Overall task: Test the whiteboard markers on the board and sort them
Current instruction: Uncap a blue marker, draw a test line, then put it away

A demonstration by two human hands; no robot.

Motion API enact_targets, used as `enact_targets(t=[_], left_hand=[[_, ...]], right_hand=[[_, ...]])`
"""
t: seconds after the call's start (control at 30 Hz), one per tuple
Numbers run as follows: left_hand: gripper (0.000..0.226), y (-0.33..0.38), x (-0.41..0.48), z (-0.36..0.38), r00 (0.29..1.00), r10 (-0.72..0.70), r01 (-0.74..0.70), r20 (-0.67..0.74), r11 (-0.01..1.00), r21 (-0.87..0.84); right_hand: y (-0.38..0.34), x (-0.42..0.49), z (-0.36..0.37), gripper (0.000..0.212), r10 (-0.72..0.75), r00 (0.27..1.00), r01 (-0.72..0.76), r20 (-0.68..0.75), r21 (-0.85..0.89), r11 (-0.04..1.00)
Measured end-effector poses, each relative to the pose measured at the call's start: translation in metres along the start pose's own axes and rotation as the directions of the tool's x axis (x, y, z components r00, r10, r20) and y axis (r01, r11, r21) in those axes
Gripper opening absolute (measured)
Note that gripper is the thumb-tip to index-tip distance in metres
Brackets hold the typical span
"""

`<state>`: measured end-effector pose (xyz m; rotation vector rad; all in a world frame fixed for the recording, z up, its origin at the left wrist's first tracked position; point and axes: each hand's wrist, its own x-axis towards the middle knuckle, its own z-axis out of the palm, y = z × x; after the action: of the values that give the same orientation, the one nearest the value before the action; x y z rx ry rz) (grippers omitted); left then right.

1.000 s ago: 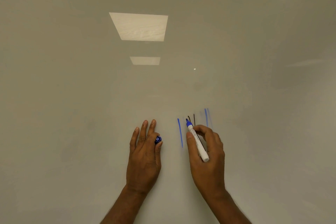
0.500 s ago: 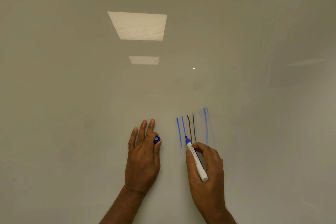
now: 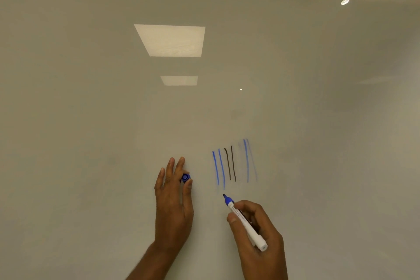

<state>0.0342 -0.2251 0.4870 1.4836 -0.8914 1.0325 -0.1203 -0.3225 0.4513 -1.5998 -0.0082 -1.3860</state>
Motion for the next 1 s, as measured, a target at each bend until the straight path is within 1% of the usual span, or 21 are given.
enact_targets(t=[0.07,0.1,0.17,0.2,0.23,0.27,0.3,0.33,0.37,0.4,0.43,0.5,0.6,0.73,0.9,1.0], left_hand=[[0.041,0.027,-0.013,-0.009,0.988,-0.15,0.145,-0.028,0.979,-0.144],[0.036,0.042,-0.017,-0.015,0.972,-0.234,0.222,-0.025,0.946,-0.236],[0.025,0.068,-0.023,-0.026,0.911,-0.412,0.383,0.011,0.835,-0.394],[0.022,0.077,-0.023,-0.031,0.866,-0.497,0.462,0.056,0.752,-0.47],[0.022,0.084,-0.023,-0.037,0.815,-0.567,0.53,0.124,0.641,-0.556],[0.024,0.09,-0.024,-0.042,0.763,-0.613,0.576,0.204,0.503,-0.644],[0.026,0.095,-0.024,-0.046,0.717,-0.639,0.599,0.278,0.362,-0.715],[0.027,0.1,-0.025,-0.051,0.681,-0.653,0.603,0.332,0.242,-0.76],[0.028,0.103,-0.027,-0.055,0.652,-0.661,0.601,0.371,0.153,-0.785],[0.028,0.107,-0.029,-0.058,0.63,-0.665,0.601,0.401,0.09,-0.794],[0.029,0.109,-0.031,-0.061,0.617,-0.662,0.603,0.425,0.052,-0.796],[0.03,0.114,-0.036,-0.064,0.61,-0.647,0.619,0.458,0.029,-0.785],[0.03,0.121,-0.045,-0.069,0.613,-0.629,0.641,0.477,0.044,-0.766],[0.032,0.131,-0.054,-0.072,0.619,-0.606,0.655,0.499,0.048,-0.754],[0.031,0.134,-0.069,-0.069,0.589,-0.661,0.608,0.465,-0.017,-0.794],[0.035,0.131,-0.079,-0.066,0.564,-0.701,0.58,0.437,-0.041,-0.814]], right_hand=[[-0.011,-0.007,-0.002,0.022,0.017,0.999,-0.019,0.046,0.037,0.999],[-0.016,-0.01,-0.002,0.021,0.023,0.997,-0.027,0.076,0.057,0.998],[-0.024,-0.017,-0.002,0.028,0.011,0.99,-0.022,0.143,0.076,0.997],[-0.028,-0.021,-0.002,0.029,0.004,0.985,-0.019,0.173,0.081,0.997],[-0.032,-0.024,-0.003,0.028,0.002,0.98,-0.02,0.2,0.088,0.996],[-0.035,-0.027,-0.003,0.027,-0.001,0.975,-0.021,0.224,0.096,0.995],[-0.039,-0.029,-0.004,0.028,-0.007,0.97,-0.019,0.243,0.104,0.994],[-0.042,-0.032,-0.004,0.031,-0.012,0.966,-0.016,0.257,0.109,0.994],[-0.045,-0.034,-0.004,0.033,-0.013,0.963,-0.018,0.27,0.111,0.994],[-0.048,-0.035,-0.005,0.034,-0.011,0.96,-0.022,0.281,0.115,0.993],[-0.05,-0.037,-0.005,0.035,-0.009,0.957,-0.027,0.289,0.12,0.992],[-0.054,-0.04,-0.007,0.034,-0.014,0.955,-0.026,0.296,0.131,0.991],[-0.061,-0.044,-0.008,0.032,-0.01,0.952,-0.037,0.305,0.146,0.989],[-0.064,-0.05,-0.01,0.034,0.002,0.964,-0.046,0.265,0.159,0.986],[-0.059,-0.06,-0.01,0.031,0.026,0.964,-0.08,0.264,0.197,0.977],[-0.054,-0.066,-0.008,0.027,0.044,0.96,-0.101,0.277,0.195,0.976]])
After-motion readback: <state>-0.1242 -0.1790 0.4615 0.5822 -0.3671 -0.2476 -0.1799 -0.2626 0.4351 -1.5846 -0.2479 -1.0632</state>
